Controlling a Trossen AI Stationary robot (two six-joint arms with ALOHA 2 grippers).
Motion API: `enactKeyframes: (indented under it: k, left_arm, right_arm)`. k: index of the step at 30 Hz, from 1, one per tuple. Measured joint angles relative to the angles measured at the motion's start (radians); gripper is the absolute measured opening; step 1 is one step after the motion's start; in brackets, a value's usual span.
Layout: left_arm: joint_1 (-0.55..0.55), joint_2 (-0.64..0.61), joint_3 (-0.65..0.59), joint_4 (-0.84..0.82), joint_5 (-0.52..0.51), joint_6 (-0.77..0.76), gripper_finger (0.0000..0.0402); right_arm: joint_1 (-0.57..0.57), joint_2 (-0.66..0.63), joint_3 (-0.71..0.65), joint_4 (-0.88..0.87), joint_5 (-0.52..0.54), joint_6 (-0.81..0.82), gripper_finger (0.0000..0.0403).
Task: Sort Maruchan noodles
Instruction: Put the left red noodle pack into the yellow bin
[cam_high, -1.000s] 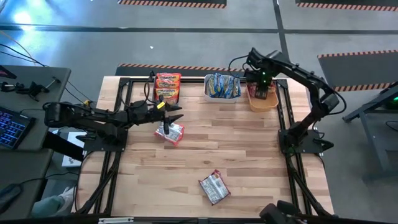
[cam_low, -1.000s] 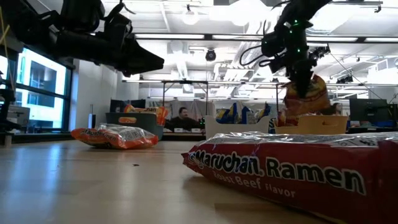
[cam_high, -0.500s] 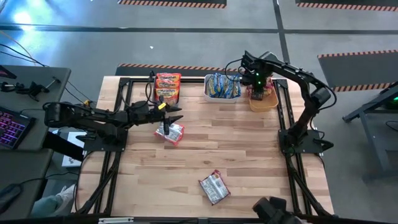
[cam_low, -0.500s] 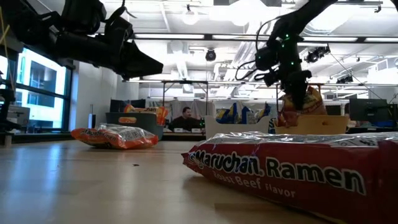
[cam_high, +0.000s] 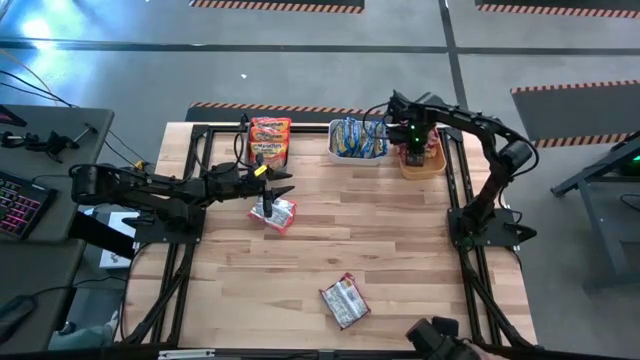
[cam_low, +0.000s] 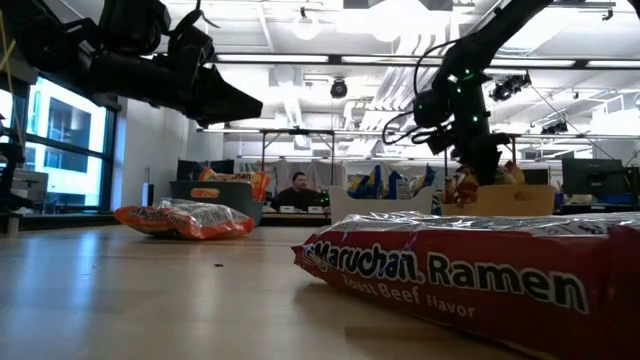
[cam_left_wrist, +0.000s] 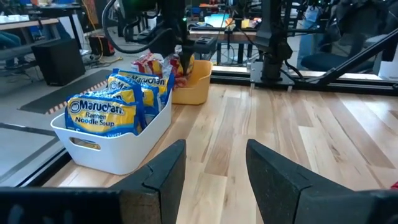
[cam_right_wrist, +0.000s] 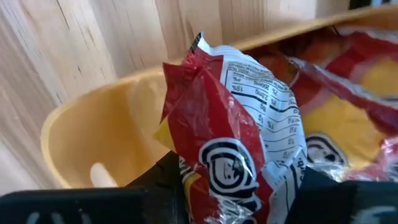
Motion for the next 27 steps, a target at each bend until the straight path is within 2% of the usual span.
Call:
enactKeyframes:
  k: [5, 18, 22, 27]
  left_arm:
    - [0.000, 0.000, 0.000, 0.000, 0.000, 0.002, 0.0154]
    - [0.000, 0.000, 0.000, -0.017, 0.000, 0.008, 0.0154]
    - [0.000, 0.000, 0.000, -0.017, 0.000, 0.008, 0.0154]
    - [0.000, 0.000, 0.000, -0.016, 0.000, 0.008, 0.0154]
  right_arm:
    - [-0.003, 0.000, 0.030, -0.075, 0.067, 0.025, 0.0117]
    - [-0.022, 0.000, 0.030, -0.169, 0.128, 0.043, 0.0117]
    - [-0.022, 0.000, 0.030, -0.205, 0.189, 0.055, 0.0117]
    - [-0.022, 0.000, 0.030, -0.200, 0.174, 0.064, 0.0117]
